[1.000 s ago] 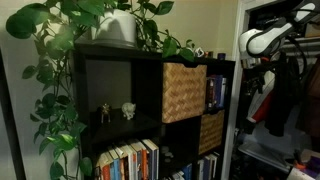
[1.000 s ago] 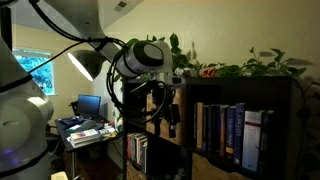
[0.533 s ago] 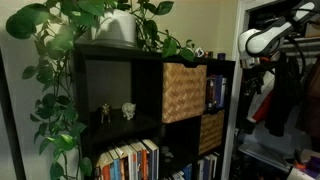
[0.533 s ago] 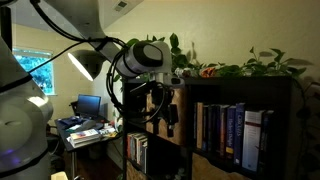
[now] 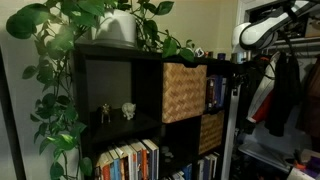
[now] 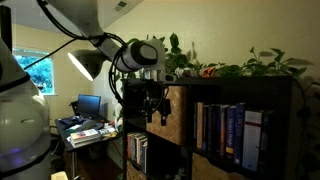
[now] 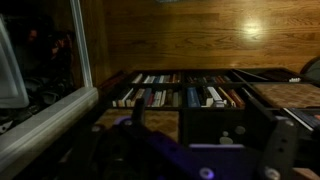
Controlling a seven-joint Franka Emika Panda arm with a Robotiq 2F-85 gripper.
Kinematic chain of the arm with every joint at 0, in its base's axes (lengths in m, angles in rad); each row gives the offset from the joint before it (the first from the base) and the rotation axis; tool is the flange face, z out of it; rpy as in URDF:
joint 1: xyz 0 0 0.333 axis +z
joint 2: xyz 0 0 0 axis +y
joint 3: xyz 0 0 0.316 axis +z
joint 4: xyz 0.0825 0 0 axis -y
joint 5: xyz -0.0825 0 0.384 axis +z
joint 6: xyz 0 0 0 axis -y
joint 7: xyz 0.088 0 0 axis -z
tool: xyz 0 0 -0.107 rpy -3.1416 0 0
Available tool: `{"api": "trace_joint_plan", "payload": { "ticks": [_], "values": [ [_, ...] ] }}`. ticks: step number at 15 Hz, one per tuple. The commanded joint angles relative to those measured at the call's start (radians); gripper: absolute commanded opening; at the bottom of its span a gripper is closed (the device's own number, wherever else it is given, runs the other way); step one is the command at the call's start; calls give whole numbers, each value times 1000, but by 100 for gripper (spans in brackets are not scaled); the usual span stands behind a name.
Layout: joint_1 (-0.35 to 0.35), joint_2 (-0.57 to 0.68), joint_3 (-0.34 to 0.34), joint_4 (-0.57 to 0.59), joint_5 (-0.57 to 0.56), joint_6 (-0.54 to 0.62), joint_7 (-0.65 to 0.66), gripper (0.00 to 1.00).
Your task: Open the top drawer, put the objects on top of the cabinet in the drawer, then close it
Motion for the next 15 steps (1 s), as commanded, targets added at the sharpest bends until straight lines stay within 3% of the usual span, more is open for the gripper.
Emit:
{"api": "trace_joint_plan", "payload": {
  "ticks": [1, 8, 15],
  "values": [
    [52, -14, -9, 32, 41, 32, -76, 100],
    [102, -27, 26, 96, 19, -13, -136, 100],
    [104, 3, 24, 95, 28, 34, -133, 100]
  ]
}}
